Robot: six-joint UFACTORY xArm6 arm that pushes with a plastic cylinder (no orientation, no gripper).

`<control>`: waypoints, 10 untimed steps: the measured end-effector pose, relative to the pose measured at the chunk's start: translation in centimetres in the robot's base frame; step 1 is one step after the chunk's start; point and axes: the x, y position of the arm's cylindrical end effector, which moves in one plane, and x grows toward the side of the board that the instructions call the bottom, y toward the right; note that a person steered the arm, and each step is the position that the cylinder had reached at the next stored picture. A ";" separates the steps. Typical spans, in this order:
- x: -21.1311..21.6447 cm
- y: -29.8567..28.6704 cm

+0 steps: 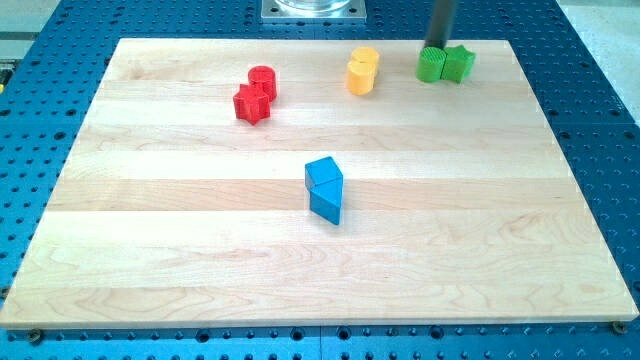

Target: Put the green circle vertically below the green star

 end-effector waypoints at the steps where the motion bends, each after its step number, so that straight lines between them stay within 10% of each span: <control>1: 2.3 -3.9; 10: 1.1 -0.2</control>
